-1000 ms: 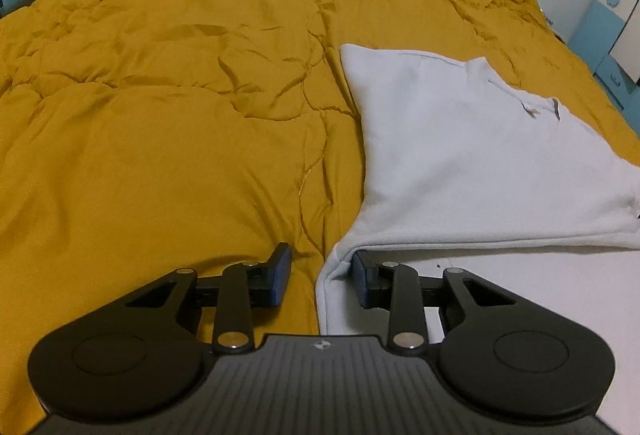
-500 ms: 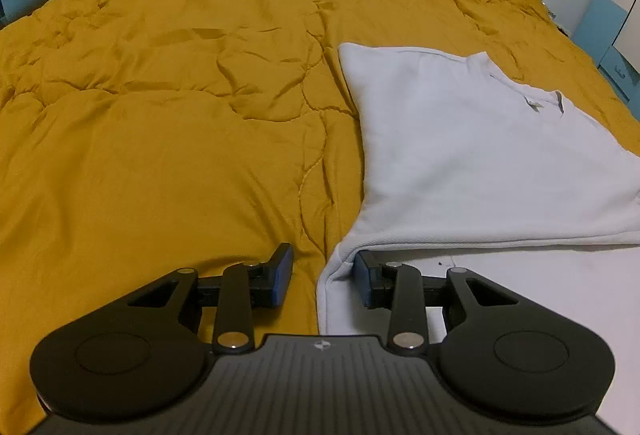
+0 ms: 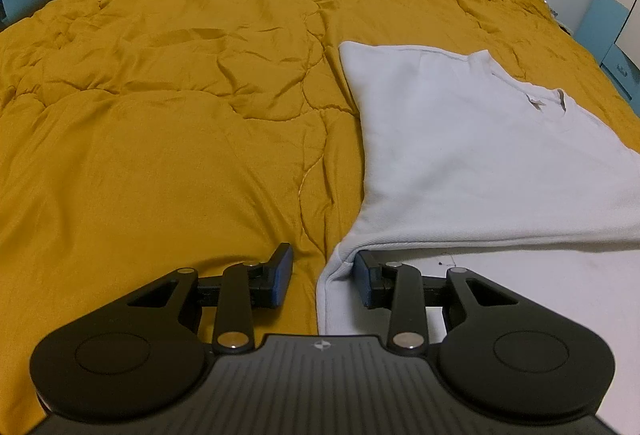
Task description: Fold small clothes
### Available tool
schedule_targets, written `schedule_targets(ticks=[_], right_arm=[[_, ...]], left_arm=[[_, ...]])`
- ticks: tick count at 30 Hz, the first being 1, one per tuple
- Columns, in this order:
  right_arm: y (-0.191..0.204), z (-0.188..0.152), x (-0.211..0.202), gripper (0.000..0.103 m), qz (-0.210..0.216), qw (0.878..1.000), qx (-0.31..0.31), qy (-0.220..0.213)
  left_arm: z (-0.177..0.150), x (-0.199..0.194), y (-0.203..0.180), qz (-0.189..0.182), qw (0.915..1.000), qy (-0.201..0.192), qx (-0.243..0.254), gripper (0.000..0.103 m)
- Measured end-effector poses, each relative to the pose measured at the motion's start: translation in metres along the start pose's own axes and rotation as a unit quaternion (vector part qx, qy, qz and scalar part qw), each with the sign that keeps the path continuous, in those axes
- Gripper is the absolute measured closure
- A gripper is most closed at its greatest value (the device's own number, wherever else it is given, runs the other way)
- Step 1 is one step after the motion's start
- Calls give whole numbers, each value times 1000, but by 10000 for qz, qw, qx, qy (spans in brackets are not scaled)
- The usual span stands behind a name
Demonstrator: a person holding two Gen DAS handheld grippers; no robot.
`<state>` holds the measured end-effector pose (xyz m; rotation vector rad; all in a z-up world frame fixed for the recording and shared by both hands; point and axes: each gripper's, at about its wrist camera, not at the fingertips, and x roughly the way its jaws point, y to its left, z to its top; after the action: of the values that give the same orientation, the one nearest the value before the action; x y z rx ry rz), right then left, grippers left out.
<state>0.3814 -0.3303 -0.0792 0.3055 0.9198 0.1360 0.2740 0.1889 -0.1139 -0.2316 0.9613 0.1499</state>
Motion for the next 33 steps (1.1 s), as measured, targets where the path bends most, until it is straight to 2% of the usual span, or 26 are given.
schedule_targets(ticks=[3,8,11,13,17,20,22,25,28,33], right_arm=[[-12,-18,19,103,-232,9991,28,348],[-8,-21,22,103,-335,9988,-92,342],[0,-17,20,103,-512,9974,-343,376],[3,-16,19,103,-620,9961,-512,350],[6,-16,8,98,-585,9961,-655,105],[12,-12,1,91,-473,9969,-632,-67],[19,-8,0,84,-379,9969,-661,-202],[28,-2,7,83,-395,9965,-702,-225],[32,2,15,83,-431,9965,-688,-198],[31,6,31,83,-606,9959,-651,-150]], left_arm=[[1,0,1,-4,10000,51,57,62],[8,-8,-2,132,9989,385,235,62],[13,-20,1,133,9982,572,120,62],[17,-32,1,61,9986,487,182,62],[34,-54,6,-452,9987,-91,202,56],[53,-47,12,-777,9958,-445,-199,52],[63,-33,20,-1066,9907,-578,-611,48],[75,-6,35,-1470,9789,-591,-1293,49],[86,18,50,-1746,9678,-519,-1738,49],[102,53,70,-1881,9564,-418,-2194,49]])
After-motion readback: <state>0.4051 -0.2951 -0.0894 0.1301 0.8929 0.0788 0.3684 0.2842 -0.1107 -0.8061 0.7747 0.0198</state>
